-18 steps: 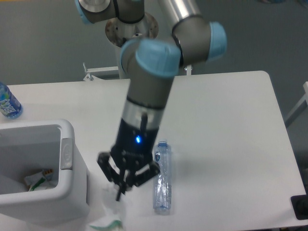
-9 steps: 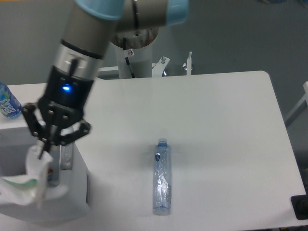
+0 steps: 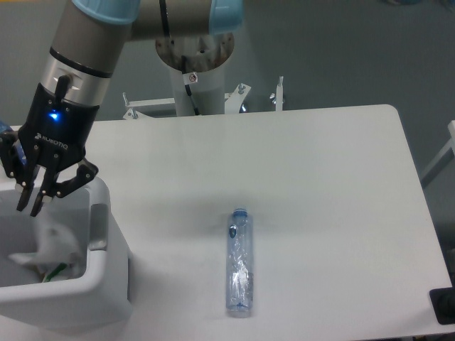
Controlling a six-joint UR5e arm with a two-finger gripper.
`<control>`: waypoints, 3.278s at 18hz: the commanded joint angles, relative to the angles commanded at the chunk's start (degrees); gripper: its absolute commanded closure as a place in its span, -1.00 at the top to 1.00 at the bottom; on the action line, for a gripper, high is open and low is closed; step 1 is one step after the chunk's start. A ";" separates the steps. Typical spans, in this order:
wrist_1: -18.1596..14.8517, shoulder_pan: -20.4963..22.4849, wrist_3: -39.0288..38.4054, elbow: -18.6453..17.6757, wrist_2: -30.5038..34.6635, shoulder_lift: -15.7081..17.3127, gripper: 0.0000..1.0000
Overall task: Place the trash in the trash can
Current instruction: 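Move the open gripper back over the clear plastic bottle, then lower the gripper onto the bottle's cap end and close on it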
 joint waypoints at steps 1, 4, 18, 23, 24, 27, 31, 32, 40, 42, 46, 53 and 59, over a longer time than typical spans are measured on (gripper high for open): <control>0.00 1.93 -0.09 0.26 -0.09 0.00 1.00; 0.09 8.00 -0.71 1.05 -0.18 -0.78 1.00; 0.00 14.61 17.38 4.92 17.93 -18.35 1.00; -0.09 14.61 20.04 4.84 17.75 -23.72 1.00; -0.17 14.61 20.04 4.40 17.75 -23.90 1.00; -0.17 14.61 19.95 3.26 17.67 -24.34 1.00; -0.09 13.91 19.95 0.45 18.28 -24.87 1.00; 0.09 13.64 19.95 0.01 18.89 -24.79 1.00; 0.09 10.66 19.86 -0.18 21.52 -26.36 1.00; 0.18 9.95 19.60 0.52 23.29 -27.42 1.00; 0.44 9.95 19.51 0.62 23.47 -28.21 1.00; 0.62 9.86 19.77 1.14 26.54 -29.70 1.00; 0.62 9.42 19.69 1.14 28.39 -30.23 0.63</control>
